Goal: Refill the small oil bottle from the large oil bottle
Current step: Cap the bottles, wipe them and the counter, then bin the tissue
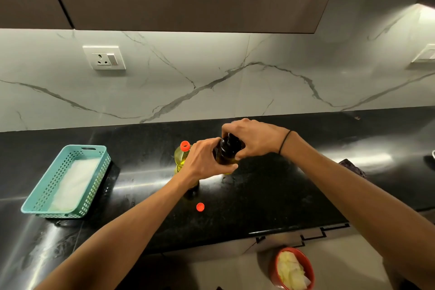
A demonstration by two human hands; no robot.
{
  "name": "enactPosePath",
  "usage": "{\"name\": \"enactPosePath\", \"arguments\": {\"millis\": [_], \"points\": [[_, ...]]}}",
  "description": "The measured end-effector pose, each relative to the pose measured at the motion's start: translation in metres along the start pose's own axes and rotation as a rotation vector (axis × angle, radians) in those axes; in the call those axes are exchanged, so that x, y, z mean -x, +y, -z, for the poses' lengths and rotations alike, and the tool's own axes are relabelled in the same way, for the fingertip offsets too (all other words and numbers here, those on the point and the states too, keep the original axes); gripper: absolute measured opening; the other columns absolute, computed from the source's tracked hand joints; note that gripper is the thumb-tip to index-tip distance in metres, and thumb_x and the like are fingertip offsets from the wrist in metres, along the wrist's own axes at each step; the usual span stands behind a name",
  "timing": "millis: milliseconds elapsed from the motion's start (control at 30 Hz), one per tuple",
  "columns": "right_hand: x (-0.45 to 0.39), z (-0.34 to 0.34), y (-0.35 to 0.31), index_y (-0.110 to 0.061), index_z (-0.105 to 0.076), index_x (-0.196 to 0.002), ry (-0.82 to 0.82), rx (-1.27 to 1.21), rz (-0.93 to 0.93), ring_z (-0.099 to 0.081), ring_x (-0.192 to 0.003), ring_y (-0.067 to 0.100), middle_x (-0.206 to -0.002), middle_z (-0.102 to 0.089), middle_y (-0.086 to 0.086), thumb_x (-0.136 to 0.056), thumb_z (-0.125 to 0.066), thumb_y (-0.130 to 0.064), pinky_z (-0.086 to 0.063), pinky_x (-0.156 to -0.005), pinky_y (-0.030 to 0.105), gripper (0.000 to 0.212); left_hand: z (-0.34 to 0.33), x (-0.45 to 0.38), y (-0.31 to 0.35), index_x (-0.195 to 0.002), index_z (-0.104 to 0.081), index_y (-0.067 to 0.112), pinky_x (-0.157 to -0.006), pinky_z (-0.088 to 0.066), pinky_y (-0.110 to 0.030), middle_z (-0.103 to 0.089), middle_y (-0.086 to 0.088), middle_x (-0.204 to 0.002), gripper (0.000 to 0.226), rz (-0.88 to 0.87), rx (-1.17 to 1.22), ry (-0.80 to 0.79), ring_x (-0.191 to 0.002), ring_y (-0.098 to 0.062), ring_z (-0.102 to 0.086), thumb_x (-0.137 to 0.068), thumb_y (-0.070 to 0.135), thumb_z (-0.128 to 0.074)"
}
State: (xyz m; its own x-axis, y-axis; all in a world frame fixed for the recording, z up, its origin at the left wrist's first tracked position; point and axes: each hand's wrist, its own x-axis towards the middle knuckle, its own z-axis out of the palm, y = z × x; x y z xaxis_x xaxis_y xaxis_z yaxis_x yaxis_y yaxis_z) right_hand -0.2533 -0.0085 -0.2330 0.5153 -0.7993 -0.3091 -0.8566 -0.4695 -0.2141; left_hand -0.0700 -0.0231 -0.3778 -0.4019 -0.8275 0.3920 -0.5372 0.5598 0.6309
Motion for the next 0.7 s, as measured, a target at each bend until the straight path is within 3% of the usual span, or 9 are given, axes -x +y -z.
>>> {"name": "enactPosePath", "arguments": {"millis": [67,133,200,267,333,400,467,567,700], "points": [[-0.002,-0.004,0.003,-0.022,-0.048,-0.109,0.063,0.051,-0.028,-0.064,-0.091,0.019,-0.097,-0.058,-0.004,-0.080,-0.082,-0.054,-0.053,-0.075,0.028,0.055,0.001,-0.002,0.001,-0.078,-0.051,0.036,-0.056,-0.037,-0.014,-0.056,0.017,-0.065,0.047,-0.004,-0.013,0.001,-0.056,-0.007,-0.054,-0.068,0.058,-0.090],[-0.001,-0.006,0.004,-0.023,-0.045,-0.099,0.138,0.128,-0.060,-0.057,-0.076,0.015,-0.083,-0.050,-0.008,-0.073,-0.079,-0.070,-0.045,-0.066,0.025,0.064,0.003,-0.003,0.002,-0.076,-0.048,0.036,-0.055,-0.034,-0.013,-0.054,0.018,-0.063,0.049,-0.003,-0.027,0.005,-0.054,-0.006,-0.050,-0.068,0.059,-0.090],[-0.002,-0.008,0.008,-0.020,-0.047,-0.106,0.159,0.105,-0.063,-0.061,-0.085,0.017,-0.093,-0.057,-0.004,-0.065,-0.082,-0.074,-0.051,-0.072,0.030,0.076,0.003,-0.004,0.003,-0.076,-0.047,0.036,-0.055,-0.034,-0.012,-0.053,0.018,-0.064,0.051,-0.010,-0.021,0.007,-0.054,-0.004,-0.049,-0.067,0.060,-0.090],[-0.001,-0.006,0.014,-0.020,-0.045,-0.129,0.087,-0.030,-0.038,-0.060,-0.110,0.019,-0.122,-0.059,0.002,-0.064,-0.089,-0.062,-0.056,-0.091,0.037,0.089,0.003,-0.006,0.002,-0.081,-0.051,0.035,-0.058,-0.037,-0.011,-0.055,0.019,-0.067,0.049,-0.024,-0.005,0.002,-0.057,-0.004,-0.052,-0.068,0.059,-0.092],[-0.002,-0.006,0.021,-0.024,-0.043,-0.135,0.019,-0.179,0.017,-0.063,-0.113,0.019,-0.134,-0.056,0.003,-0.069,-0.093,-0.046,-0.060,-0.092,0.039,0.085,0.004,-0.009,0.002,-0.088,-0.056,0.035,-0.061,-0.041,-0.011,-0.059,0.020,-0.071,0.047,-0.035,0.014,-0.006,-0.061,-0.004,-0.057,-0.069,0.058,-0.092],[-0.003,-0.009,0.026,-0.023,-0.049,-0.123,0.055,-0.260,0.039,-0.073,-0.083,0.021,-0.124,-0.061,0.007,-0.075,-0.091,-0.041,-0.066,-0.070,0.040,0.066,0.004,-0.011,0.002,-0.085,-0.057,0.034,-0.059,-0.043,-0.015,-0.060,0.017,-0.070,0.044,-0.036,0.017,-0.013,-0.060,-0.008,-0.058,-0.072,0.058,-0.090],[-0.005,-0.013,0.028,-0.021,-0.052,-0.109,0.146,-0.206,0.008,-0.071,-0.068,0.019,-0.104,-0.066,0.005,-0.072,-0.088,-0.057,-0.064,-0.063,0.038,0.063,0.005,-0.012,0.002,-0.082,-0.056,0.031,-0.057,-0.044,-0.018,-0.059,0.014,-0.067,0.045,-0.029,0.007,-0.009,-0.058,-0.010,-0.056,-0.072,0.060,-0.088],[-0.005,-0.020,0.029,-0.023,-0.052,-0.106,0.252,-0.102,-0.014,-0.063,-0.077,0.009,-0.092,-0.063,-0.006,-0.062,-0.080,-0.078,-0.061,-0.073,0.035,0.076,0.006,-0.013,-0.002,-0.083,-0.055,0.032,-0.058,-0.043,-0.016,-0.057,0.016,-0.067,0.047,-0.017,-0.004,0.004,-0.058,-0.008,-0.055,-0.071,0.062,-0.088],[-0.005,-0.018,0.033,-0.026,-0.046,-0.132,0.237,-0.155,0.098,-0.062,-0.107,0.014,-0.126,-0.061,-0.002,-0.065,-0.084,-0.072,-0.058,-0.092,0.039,0.090,0.009,-0.016,-0.007,-0.086,-0.060,0.026,-0.061,-0.053,-0.031,-0.061,0.014,-0.071,0.052,-0.026,-0.029,0.000,-0.062,-0.010,-0.059,-0.069,0.067,-0.087]]}}
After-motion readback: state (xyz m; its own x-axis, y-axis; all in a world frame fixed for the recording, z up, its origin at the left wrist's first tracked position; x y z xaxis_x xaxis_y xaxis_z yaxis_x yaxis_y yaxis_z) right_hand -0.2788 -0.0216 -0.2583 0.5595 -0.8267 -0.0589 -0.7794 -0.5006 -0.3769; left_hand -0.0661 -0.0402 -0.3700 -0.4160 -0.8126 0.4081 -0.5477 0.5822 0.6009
